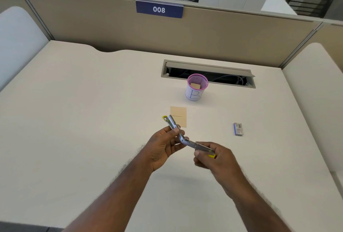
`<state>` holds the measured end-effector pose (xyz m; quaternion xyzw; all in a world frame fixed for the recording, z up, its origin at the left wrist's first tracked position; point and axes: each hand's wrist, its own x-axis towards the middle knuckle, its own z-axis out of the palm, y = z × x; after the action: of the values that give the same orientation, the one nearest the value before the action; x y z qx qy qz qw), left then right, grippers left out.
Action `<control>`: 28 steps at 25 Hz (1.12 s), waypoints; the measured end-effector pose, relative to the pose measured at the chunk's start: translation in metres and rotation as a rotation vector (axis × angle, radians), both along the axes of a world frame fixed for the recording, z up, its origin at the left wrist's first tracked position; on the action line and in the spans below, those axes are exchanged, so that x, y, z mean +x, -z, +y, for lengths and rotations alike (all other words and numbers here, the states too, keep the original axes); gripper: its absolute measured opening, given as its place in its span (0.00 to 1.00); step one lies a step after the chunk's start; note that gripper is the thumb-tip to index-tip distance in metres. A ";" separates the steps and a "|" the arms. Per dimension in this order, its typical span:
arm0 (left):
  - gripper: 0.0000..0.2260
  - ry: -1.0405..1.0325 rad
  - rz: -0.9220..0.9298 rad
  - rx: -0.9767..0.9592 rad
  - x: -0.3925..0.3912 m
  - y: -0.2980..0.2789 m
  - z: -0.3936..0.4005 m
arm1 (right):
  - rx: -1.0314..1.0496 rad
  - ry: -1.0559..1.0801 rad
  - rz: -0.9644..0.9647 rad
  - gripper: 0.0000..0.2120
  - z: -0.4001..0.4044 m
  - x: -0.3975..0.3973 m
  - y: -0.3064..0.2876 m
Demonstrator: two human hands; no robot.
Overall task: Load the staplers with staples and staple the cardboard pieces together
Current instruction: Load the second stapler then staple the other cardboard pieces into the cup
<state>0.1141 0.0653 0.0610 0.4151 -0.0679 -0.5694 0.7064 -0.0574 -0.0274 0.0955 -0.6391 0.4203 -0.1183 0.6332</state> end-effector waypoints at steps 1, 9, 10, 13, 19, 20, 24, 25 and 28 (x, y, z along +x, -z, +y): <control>0.06 0.005 -0.002 0.008 -0.001 0.000 0.000 | 0.003 0.027 -0.026 0.09 -0.003 0.000 -0.002; 0.08 -0.008 -0.024 0.039 0.002 -0.001 0.007 | 0.136 0.027 -0.310 0.18 -0.007 0.011 -0.002; 0.08 -0.015 -0.026 0.034 0.003 -0.001 0.008 | 0.112 0.011 -0.312 0.15 -0.008 0.011 -0.001; 0.09 -0.006 -0.039 0.035 0.004 -0.001 0.010 | 0.059 0.024 -0.319 0.11 -0.008 0.017 0.000; 0.14 0.214 -0.141 0.039 -0.007 -0.002 0.012 | 0.015 -0.019 -0.227 0.10 -0.018 0.037 0.006; 0.14 0.218 -0.141 0.041 -0.007 -0.002 0.012 | 0.046 -0.057 -0.213 0.09 -0.020 0.037 0.007; 0.12 0.267 -0.204 0.071 -0.003 -0.004 0.016 | 0.201 -0.248 -0.132 0.20 -0.032 0.033 0.011; 0.11 0.291 -0.227 0.088 -0.002 -0.004 0.016 | 0.215 -0.277 -0.105 0.22 -0.034 0.032 0.012; 0.11 0.324 -0.259 0.143 -0.001 -0.003 0.018 | 0.237 -0.350 -0.060 0.27 -0.037 0.029 0.015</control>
<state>0.1135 0.0832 0.0642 0.5173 -0.1834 -0.6209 0.5597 -0.0284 -0.0639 0.0801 -0.6198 0.2948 0.0247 0.7269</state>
